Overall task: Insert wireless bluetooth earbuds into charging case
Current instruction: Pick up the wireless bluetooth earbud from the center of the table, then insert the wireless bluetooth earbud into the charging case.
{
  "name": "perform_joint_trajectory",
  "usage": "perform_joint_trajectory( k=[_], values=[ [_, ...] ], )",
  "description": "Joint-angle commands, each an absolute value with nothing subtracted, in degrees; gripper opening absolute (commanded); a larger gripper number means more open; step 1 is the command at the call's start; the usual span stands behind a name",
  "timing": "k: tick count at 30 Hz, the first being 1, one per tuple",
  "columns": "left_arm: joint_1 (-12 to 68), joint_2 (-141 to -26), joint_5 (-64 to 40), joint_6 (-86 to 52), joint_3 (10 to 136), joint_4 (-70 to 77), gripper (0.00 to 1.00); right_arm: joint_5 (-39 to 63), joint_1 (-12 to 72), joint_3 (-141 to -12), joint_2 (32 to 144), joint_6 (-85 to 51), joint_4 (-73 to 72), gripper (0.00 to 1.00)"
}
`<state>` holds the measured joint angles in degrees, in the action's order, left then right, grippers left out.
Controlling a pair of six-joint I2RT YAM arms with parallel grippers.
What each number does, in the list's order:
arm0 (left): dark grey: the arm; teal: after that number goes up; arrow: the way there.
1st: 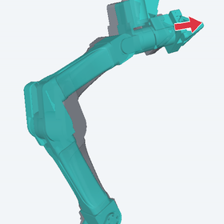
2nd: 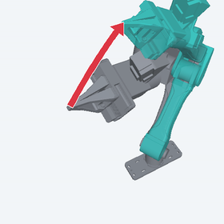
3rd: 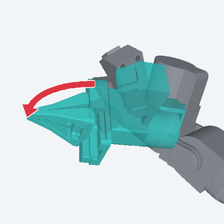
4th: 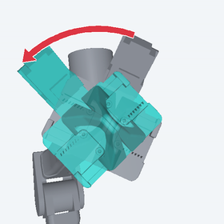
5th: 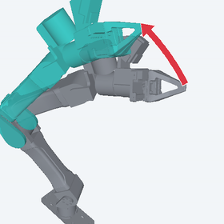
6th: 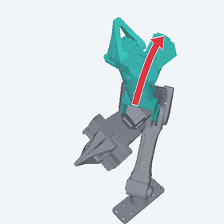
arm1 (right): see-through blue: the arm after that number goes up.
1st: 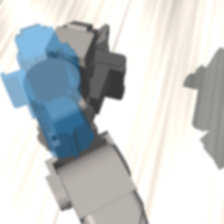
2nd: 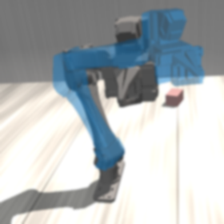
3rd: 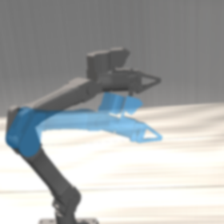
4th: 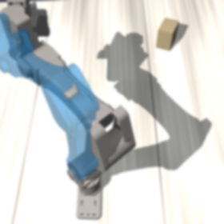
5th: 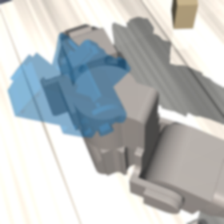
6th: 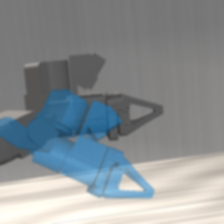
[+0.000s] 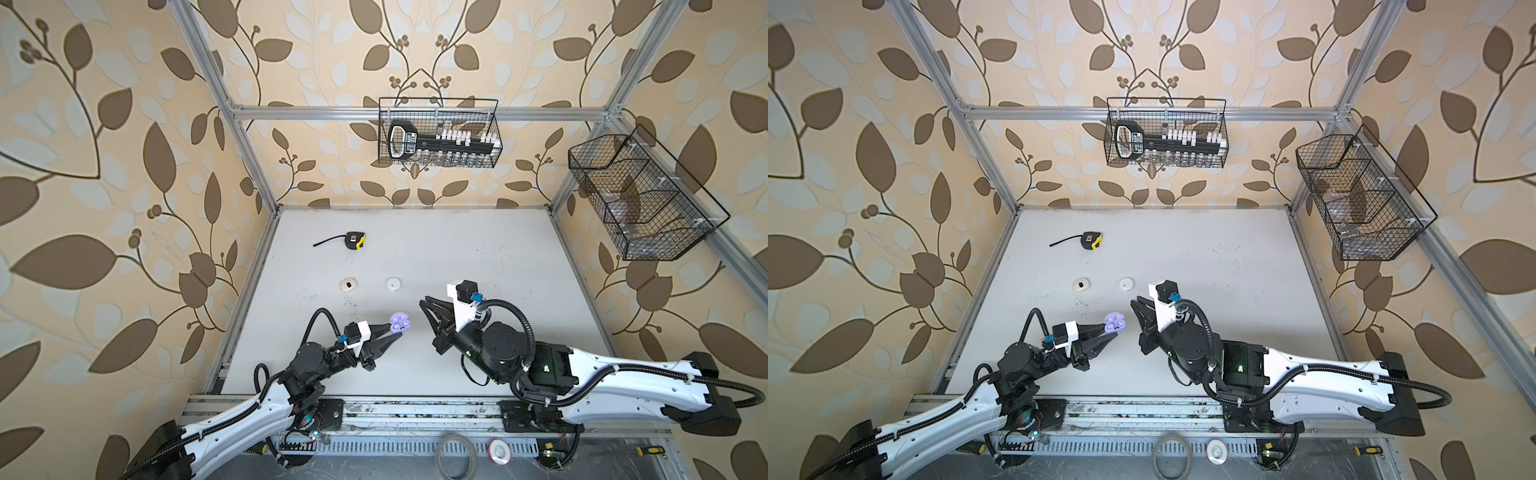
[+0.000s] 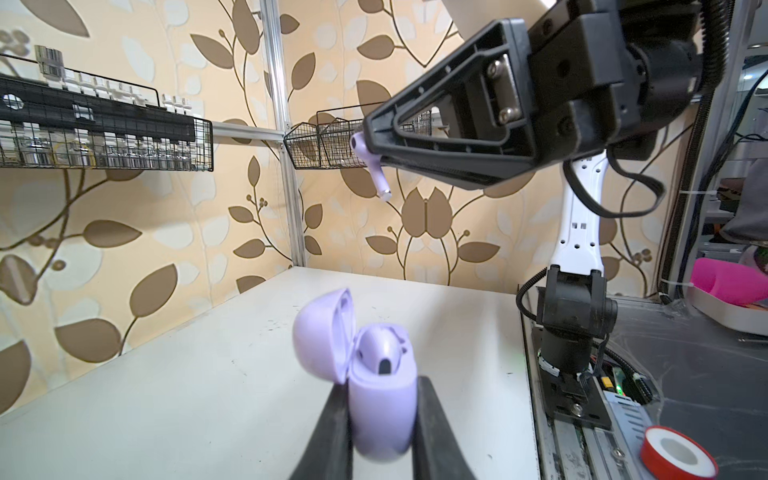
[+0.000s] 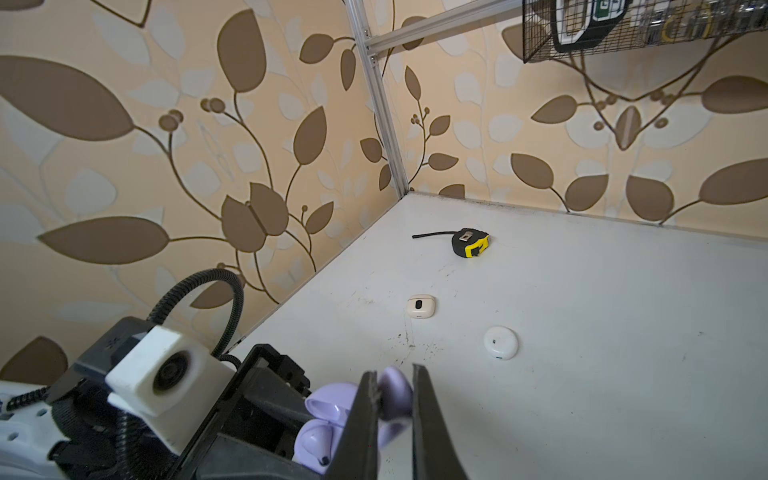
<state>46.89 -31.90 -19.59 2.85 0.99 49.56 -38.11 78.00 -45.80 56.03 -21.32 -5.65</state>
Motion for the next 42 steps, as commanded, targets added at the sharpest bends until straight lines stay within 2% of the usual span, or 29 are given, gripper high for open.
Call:
perform_joint_trajectory(
  k=[1,19,42],
  values=[
    [47.0,-32.3,-21.4,3.7,2.4,53.6,0.0,-35.1,78.4,-43.3,56.4,-17.7,-11.5,0.08],
    [47.0,-30.7,-21.5,3.3,2.6,52.6,0.0,-30.8,80.0,-38.1,59.6,-14.3,-19.8,0.07],
    [47.0,-28.8,-20.7,3.7,2.3,51.5,0.0,-32.7,80.4,-37.0,61.7,-12.9,-20.0,0.06]
  ],
)
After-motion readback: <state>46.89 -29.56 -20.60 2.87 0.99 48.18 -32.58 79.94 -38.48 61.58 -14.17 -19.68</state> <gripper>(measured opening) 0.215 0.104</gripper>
